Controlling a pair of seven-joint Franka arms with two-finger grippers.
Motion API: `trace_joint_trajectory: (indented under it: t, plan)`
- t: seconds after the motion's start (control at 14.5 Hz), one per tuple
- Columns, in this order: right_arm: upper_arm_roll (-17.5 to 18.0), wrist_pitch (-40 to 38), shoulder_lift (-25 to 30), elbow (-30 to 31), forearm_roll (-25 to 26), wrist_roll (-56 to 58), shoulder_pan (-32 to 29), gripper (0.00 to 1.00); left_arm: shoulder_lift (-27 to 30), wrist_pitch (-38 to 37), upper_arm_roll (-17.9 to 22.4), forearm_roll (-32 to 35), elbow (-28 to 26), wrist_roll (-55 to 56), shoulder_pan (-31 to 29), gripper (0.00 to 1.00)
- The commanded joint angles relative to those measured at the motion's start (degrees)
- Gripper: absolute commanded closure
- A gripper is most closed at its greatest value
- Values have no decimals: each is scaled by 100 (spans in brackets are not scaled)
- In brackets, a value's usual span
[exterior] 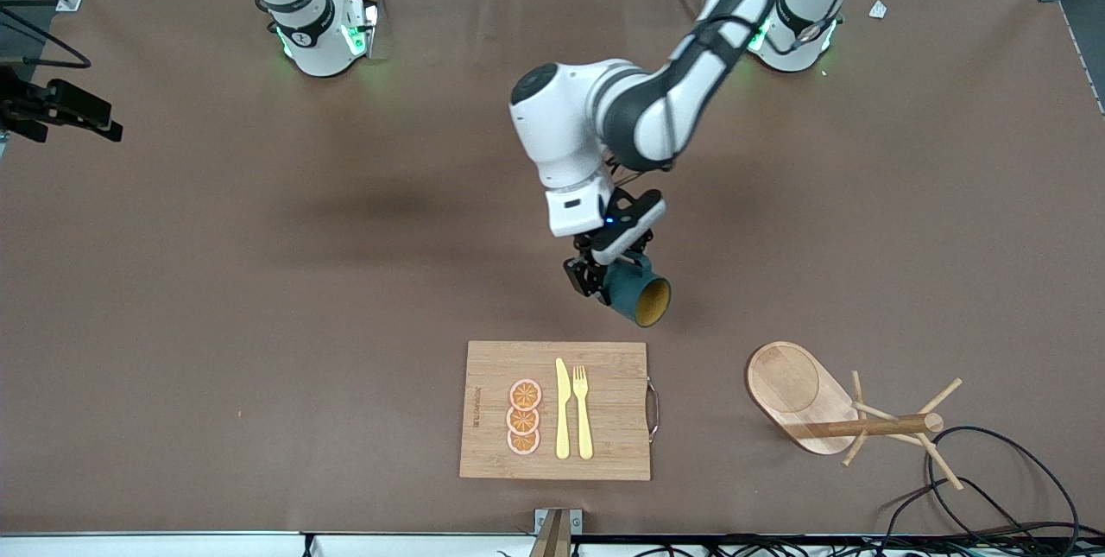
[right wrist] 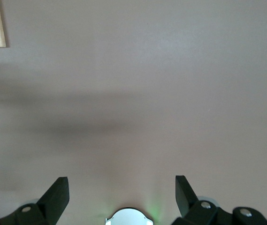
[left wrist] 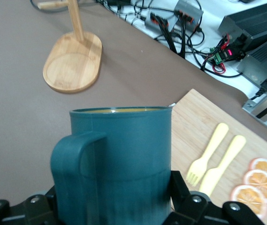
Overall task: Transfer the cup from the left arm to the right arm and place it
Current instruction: 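Carry the mug to mid-table and set it down with the left gripper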
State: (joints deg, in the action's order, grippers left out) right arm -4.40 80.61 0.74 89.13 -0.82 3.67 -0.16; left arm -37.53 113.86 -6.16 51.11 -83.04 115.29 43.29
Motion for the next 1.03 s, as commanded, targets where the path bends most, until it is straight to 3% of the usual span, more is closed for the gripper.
trace_joint_trajectory:
  t: [0.0,0.34,0.48,0.69,0.96]
  plan:
    - [-25,182,-283,-63,-32,-25,-81,0,-429,-346,79,959,113,624,425,31]
    - [-52,508,-688,-63,-50,36,-142,0,-1123,-872,88,2409,-19,1582,926,31]
    - [-52,762,-899,-63,11,552,-204,0,-1518,-1014,80,2981,-19,2135,1067,31]
    - [-52,913,-987,-1,-49,767,-221,0,-1809,-1181,88,3343,-19,2411,1225,30]
    - [-44,1045,-1076,165,-155,-320,-143,0,-2021,-1190,88,3546,-19,2393,1410,26]
